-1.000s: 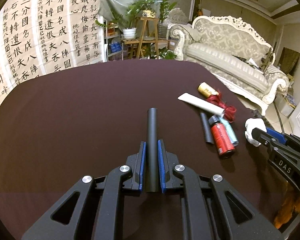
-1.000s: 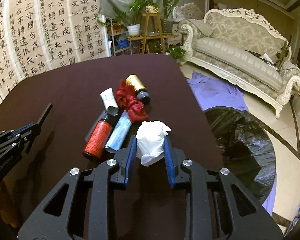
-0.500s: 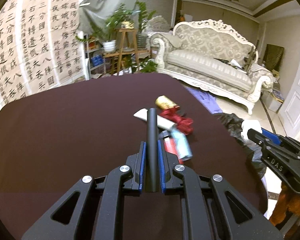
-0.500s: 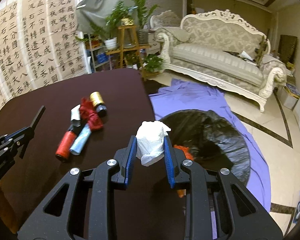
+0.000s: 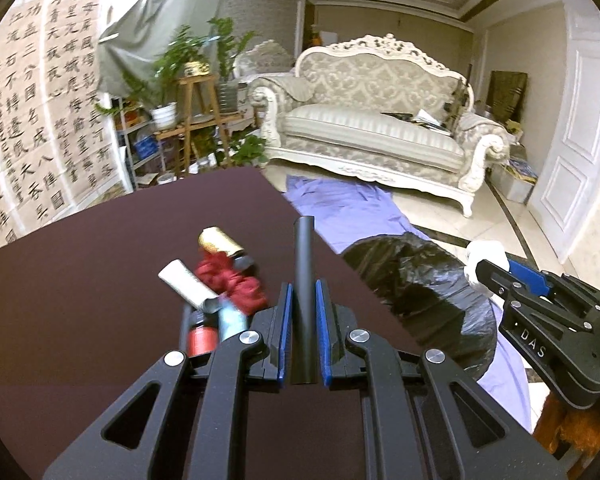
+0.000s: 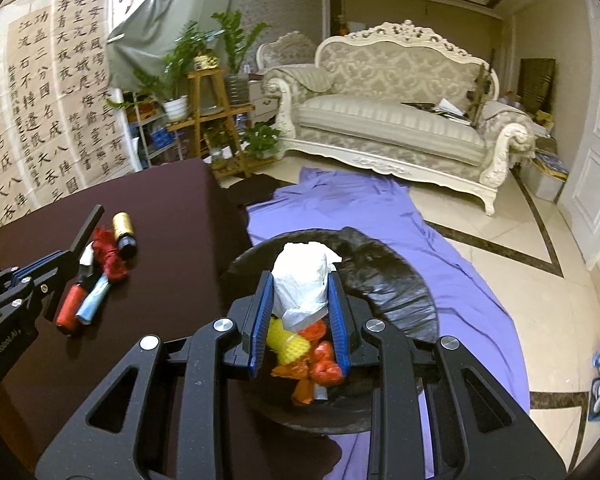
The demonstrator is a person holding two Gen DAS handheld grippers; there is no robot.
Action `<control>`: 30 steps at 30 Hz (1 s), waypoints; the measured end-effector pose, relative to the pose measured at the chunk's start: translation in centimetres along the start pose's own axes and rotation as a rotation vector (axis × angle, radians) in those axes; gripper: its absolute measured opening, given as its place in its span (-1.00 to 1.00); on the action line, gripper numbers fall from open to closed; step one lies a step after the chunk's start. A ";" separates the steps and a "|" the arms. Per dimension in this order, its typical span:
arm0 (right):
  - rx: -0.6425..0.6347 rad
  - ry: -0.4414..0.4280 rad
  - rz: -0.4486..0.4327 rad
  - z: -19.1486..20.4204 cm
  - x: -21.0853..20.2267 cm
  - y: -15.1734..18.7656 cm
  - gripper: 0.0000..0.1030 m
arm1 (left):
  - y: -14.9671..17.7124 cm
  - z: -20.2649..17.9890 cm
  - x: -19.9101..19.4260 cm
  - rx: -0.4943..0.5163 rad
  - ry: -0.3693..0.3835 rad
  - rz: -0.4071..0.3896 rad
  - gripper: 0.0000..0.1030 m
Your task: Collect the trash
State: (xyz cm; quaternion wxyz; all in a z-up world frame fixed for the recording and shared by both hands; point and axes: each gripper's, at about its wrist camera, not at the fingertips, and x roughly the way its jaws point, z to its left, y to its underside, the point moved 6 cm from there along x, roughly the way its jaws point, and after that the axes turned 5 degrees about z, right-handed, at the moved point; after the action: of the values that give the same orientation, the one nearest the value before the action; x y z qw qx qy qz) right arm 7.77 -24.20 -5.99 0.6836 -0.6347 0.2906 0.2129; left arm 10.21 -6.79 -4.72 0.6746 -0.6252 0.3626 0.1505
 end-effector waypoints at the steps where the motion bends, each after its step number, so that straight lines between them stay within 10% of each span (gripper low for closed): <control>1: 0.005 0.003 -0.001 -0.5 0.2 -0.1 -0.49 | -0.1 -0.5 0.3 0.010 0.002 0.003 -0.75; 30: 0.058 0.001 0.066 -4.4 5.5 0.1 -0.46 | -1.8 -6.2 8.8 0.077 -0.005 0.108 -0.75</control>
State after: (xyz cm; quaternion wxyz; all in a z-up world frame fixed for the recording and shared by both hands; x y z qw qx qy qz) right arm 11.22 -29.01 -9.87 0.6940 -0.6049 0.3179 0.2265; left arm 15.64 -15.20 -9.04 0.6899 -0.5779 0.3996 0.1743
